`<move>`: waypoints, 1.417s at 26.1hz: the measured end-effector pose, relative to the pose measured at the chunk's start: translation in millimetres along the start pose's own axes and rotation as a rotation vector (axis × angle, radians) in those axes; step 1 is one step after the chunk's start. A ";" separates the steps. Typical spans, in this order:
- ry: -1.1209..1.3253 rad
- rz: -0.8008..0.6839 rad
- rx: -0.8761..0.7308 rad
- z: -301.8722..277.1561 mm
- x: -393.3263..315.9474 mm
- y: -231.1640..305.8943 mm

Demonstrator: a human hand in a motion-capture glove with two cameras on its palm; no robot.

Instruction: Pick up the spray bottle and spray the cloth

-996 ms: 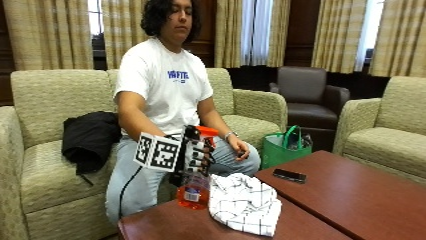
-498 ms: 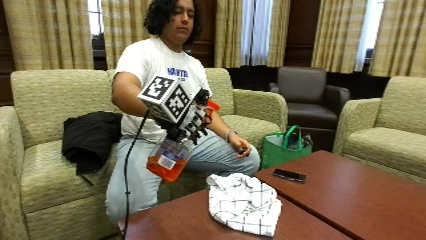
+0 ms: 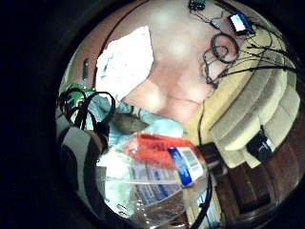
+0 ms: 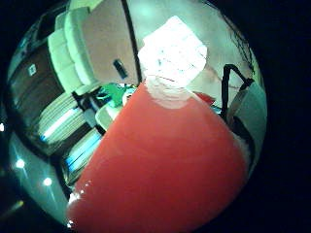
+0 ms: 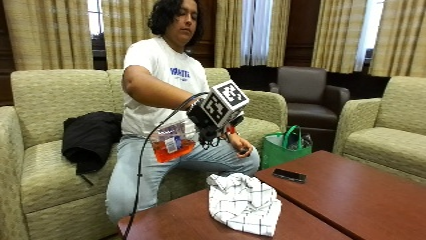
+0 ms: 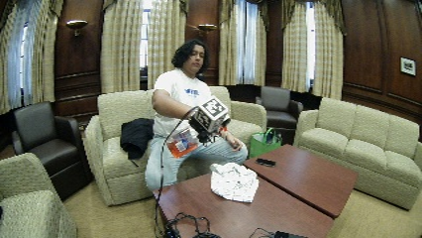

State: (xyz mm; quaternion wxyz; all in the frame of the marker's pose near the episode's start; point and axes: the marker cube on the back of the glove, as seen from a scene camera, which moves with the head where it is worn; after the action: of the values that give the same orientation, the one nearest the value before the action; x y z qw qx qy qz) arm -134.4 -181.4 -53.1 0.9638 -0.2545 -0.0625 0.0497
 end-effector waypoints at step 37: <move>0.500 0.297 -0.270 169.7 -47.1 -143.2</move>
State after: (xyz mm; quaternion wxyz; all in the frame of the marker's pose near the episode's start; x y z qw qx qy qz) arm -196.5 -229.2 160.0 0.8890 -0.3908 0.2081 0.1171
